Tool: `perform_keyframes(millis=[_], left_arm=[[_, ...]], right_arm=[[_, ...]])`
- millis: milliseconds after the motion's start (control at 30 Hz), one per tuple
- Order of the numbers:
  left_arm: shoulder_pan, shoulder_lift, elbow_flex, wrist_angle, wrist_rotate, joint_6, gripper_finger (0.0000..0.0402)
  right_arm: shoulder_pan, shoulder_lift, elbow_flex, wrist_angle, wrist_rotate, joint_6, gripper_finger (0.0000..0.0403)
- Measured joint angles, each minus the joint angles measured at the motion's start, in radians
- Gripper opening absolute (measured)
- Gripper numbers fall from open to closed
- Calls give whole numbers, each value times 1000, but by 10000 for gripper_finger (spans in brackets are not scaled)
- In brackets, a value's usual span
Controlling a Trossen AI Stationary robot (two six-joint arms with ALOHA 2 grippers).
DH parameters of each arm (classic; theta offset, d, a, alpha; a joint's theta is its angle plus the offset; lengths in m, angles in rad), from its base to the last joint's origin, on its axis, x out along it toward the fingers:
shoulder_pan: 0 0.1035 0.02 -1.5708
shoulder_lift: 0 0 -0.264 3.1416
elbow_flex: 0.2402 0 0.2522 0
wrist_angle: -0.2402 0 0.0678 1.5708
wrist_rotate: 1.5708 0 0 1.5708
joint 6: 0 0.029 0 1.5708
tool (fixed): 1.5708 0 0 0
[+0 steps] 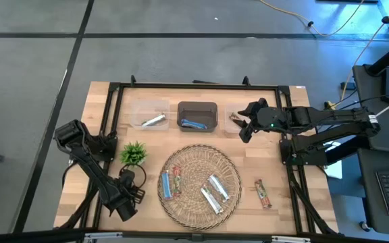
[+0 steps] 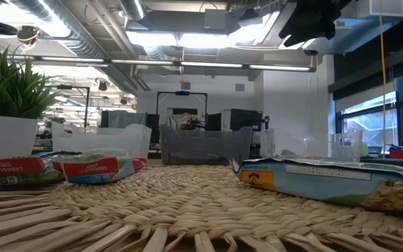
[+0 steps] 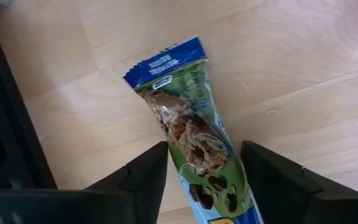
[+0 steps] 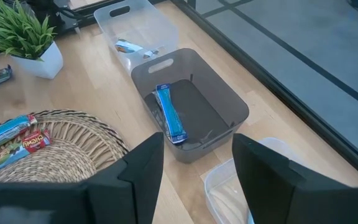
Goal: Pick and place Granola Bars by type
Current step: Put the blue granola bar into the black bin
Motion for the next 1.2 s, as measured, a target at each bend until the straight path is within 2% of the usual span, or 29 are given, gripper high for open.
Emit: perform_keyframes(millis=[367, 533, 667, 967, 1067, 1200], left_arm=[[1, -3, -2, 41, -16, -1, 102], [0, -27, 13, 82, -91, 26, 83], [0, -61, 60, 92, -212, 128, 81], [17, -204, 136, 222, -661, 496, 80], [51, -275, 137, 217, -741, 576, 79], [134, -376, 137, 215, -761, 764, 81]], right_arm=[[0, 0, 0, 0, 0, 0, 194], [0, 0, 0, 0, 0, 0, 194], [0, 0, 0, 0, 0, 0, 194], [0, 0, 0, 4, 0, 0, 194], [0, 0, 0, 16, 0, 0, 194], [0, 0, 0, 39, 0, 0, 194]])
